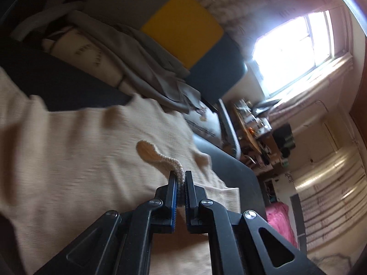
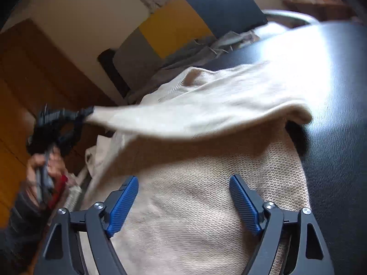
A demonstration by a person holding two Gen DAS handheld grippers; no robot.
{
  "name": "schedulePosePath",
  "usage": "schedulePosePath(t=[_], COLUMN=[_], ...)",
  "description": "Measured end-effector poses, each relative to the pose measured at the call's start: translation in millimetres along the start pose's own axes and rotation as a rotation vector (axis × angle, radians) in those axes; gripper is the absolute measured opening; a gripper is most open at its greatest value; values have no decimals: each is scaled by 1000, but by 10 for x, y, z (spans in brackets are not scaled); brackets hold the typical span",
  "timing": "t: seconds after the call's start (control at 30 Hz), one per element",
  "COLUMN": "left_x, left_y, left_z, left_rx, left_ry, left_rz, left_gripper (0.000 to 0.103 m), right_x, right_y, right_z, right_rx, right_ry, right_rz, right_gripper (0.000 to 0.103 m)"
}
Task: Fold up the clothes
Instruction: 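Lay the sleeve flat across the cardigan body and open the left gripper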
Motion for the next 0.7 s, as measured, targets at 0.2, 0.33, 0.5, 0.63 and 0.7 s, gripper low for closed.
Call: schedulePosePath(t=[0.2,0.33,0.5,0.63,0.7], left_x=[-539,-795,-895,-890,-889], left_y=[-56,-199,-314,-250,-244], left_z=[176,160,90,45,-10], left_rx=[20,-13,-38,-29,-44], left_ry=[75,87,101,71,83], left_rz=[38,56,41,54,48], left_gripper=[4,4,4,4,4], right_x=[64,116,96,87,88], right_y=[126,224,464,532,488], right_z=[48,100,212,174,112], right_rx=[-1,17,70,36,-4], right_ry=[3,-40,-151,-137,-50], right_rz=[-114,-123,-47,-61,-133], right_gripper=[94,95,95,95,95])
Point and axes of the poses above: each gripper's, at about its wrist camera, not at the fingertips, and z roughly against the way its jaws point, x to its right, y to its top, the point moved 7 cm from there along -z, roughly the way its jaws point, and after that the axes turned 1 degree about -z, right-handed, at the moved point
